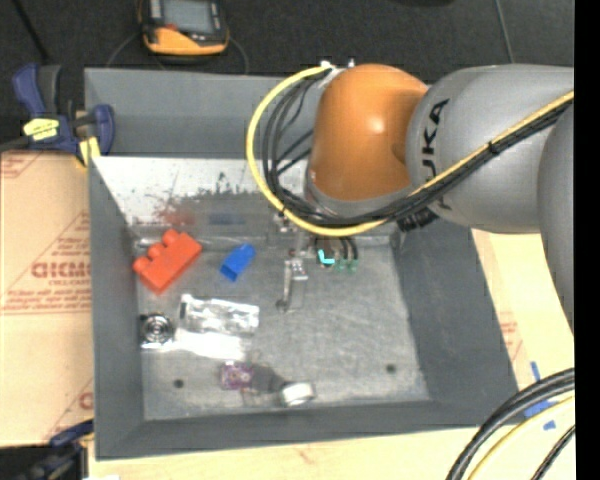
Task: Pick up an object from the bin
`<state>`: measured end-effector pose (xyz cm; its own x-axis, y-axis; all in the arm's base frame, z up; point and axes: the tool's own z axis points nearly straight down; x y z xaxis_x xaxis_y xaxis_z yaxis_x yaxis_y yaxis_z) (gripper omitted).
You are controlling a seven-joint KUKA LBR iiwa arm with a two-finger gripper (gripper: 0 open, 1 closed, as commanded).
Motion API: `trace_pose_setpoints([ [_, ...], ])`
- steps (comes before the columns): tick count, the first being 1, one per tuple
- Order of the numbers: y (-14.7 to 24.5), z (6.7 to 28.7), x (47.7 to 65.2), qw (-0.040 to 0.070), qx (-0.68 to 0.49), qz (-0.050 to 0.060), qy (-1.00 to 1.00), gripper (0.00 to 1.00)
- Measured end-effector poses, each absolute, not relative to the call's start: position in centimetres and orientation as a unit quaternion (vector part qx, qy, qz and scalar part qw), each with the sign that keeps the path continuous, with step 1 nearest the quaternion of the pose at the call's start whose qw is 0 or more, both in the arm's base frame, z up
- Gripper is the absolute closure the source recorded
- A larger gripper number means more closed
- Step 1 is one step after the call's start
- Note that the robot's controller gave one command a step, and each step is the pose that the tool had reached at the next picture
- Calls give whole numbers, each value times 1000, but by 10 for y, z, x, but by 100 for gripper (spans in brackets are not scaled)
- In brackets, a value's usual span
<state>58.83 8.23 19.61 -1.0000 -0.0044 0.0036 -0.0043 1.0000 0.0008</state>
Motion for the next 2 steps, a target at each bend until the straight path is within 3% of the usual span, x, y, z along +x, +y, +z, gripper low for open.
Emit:
trace_pose_setpoints([
  [1,156,66,539,1,-6,-1,-1000,0],
  [2,188,102,505,-2,-57,-1,-998,0],
])
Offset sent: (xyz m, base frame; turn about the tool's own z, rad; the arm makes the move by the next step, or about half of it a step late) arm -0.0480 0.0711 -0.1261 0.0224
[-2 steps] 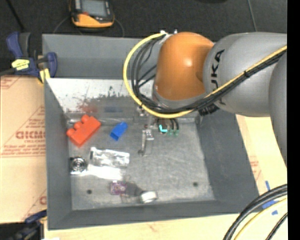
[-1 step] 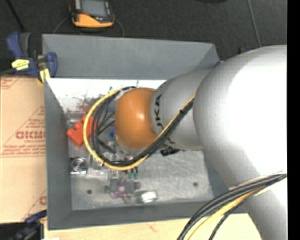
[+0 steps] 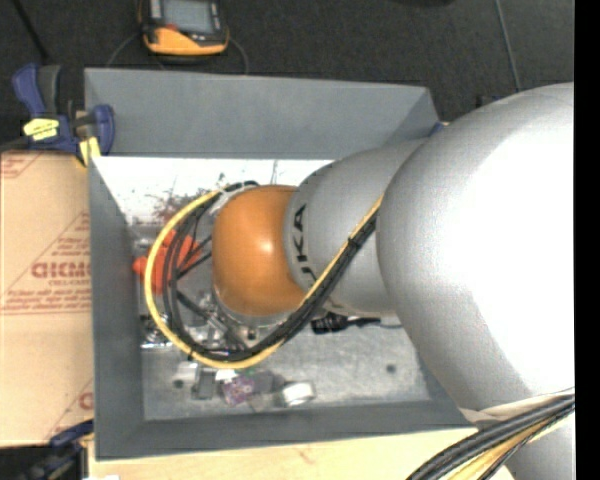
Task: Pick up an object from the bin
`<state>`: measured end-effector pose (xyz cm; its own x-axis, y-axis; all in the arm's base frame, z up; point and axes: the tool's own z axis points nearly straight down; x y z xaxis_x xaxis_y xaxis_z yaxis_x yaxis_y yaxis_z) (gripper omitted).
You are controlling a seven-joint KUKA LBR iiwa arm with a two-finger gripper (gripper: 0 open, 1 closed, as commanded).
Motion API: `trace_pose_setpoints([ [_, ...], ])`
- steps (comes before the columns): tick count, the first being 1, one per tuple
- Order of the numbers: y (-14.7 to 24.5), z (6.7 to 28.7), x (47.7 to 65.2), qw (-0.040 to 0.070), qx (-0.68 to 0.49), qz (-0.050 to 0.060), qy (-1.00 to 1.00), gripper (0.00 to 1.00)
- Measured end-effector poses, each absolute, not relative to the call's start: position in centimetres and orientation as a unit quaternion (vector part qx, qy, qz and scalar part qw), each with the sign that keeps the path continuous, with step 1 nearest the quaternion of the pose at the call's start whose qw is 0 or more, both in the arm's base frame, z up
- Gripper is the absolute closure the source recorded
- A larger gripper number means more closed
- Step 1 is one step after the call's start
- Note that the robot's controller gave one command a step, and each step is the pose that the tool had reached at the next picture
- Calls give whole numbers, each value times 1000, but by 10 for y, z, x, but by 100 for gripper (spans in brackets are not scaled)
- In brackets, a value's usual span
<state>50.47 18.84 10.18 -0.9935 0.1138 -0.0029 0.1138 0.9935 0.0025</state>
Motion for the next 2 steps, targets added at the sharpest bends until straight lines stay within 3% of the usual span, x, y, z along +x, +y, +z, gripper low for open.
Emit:
trace_pose_setpoints([
  [1,159,100,493,1,151,0,989,0],
  [2,153,69,525,-1,235,0,972,0],
])
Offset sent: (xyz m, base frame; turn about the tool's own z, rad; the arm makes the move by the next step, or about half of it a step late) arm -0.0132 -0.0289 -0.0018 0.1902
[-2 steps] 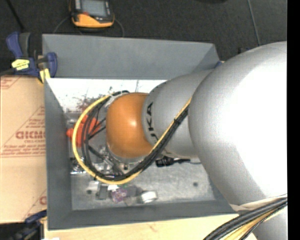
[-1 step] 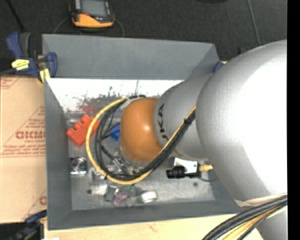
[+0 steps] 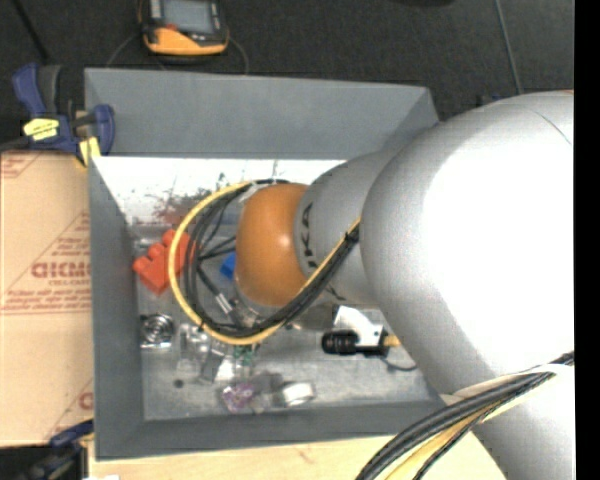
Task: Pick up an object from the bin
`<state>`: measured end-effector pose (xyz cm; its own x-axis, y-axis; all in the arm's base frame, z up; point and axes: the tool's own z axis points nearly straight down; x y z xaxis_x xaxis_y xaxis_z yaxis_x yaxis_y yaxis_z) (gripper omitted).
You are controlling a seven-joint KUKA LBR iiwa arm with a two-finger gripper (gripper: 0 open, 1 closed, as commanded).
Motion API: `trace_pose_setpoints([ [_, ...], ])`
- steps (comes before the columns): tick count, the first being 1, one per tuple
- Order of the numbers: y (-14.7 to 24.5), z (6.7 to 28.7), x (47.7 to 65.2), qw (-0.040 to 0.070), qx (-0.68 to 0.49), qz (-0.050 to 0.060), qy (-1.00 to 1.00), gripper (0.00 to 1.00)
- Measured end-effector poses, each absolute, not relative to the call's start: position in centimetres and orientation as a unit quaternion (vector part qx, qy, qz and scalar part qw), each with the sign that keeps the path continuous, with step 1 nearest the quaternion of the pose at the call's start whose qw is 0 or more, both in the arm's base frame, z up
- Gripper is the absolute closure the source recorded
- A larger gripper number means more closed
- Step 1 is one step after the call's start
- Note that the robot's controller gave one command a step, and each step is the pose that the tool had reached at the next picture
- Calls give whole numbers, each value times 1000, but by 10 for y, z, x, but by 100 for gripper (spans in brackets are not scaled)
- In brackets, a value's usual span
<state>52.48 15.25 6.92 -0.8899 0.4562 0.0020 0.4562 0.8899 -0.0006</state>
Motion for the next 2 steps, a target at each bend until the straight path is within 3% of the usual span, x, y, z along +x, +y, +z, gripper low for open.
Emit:
trace_pose_setpoints([
  [1,152,69,525,1,-234,0,-972,0],
  [2,152,69,526,1,-234,0,-972,100],
])
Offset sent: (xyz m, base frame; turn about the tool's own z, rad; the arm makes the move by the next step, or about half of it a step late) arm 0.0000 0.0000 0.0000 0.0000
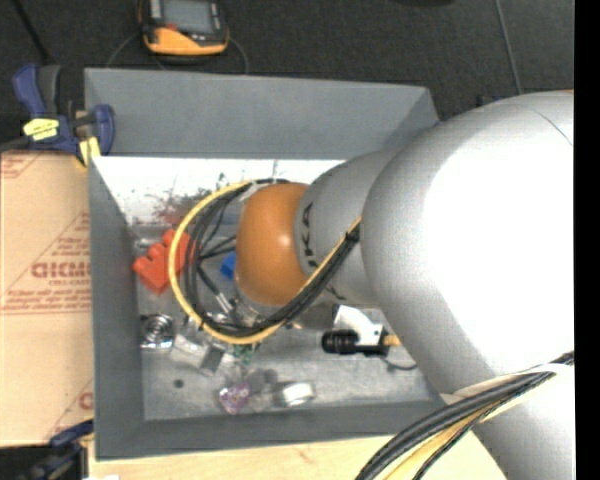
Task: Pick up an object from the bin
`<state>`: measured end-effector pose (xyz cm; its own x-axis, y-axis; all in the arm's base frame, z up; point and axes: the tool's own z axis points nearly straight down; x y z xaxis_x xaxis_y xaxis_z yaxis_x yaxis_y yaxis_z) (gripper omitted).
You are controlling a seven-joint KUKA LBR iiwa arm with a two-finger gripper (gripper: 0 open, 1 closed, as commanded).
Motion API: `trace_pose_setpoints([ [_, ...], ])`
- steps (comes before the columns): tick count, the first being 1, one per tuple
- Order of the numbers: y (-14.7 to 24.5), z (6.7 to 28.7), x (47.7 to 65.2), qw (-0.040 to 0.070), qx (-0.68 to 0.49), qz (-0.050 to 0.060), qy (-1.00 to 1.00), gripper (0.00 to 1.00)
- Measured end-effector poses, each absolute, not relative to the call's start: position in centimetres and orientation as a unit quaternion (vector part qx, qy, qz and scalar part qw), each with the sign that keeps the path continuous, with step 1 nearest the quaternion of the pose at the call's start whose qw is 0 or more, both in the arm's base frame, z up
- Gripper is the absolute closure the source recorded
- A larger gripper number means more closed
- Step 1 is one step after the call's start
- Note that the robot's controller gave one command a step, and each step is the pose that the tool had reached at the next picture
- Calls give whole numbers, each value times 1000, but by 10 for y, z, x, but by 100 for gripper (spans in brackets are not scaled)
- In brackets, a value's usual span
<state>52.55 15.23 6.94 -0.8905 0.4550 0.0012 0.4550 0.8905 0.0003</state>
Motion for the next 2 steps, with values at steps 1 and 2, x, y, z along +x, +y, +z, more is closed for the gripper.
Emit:
trace_pose_setpoints([
  [1,152,112,526,-1,-232,-1,-973,100],
  [2,151,172,528,-2,-229,-1,-973,100],
])
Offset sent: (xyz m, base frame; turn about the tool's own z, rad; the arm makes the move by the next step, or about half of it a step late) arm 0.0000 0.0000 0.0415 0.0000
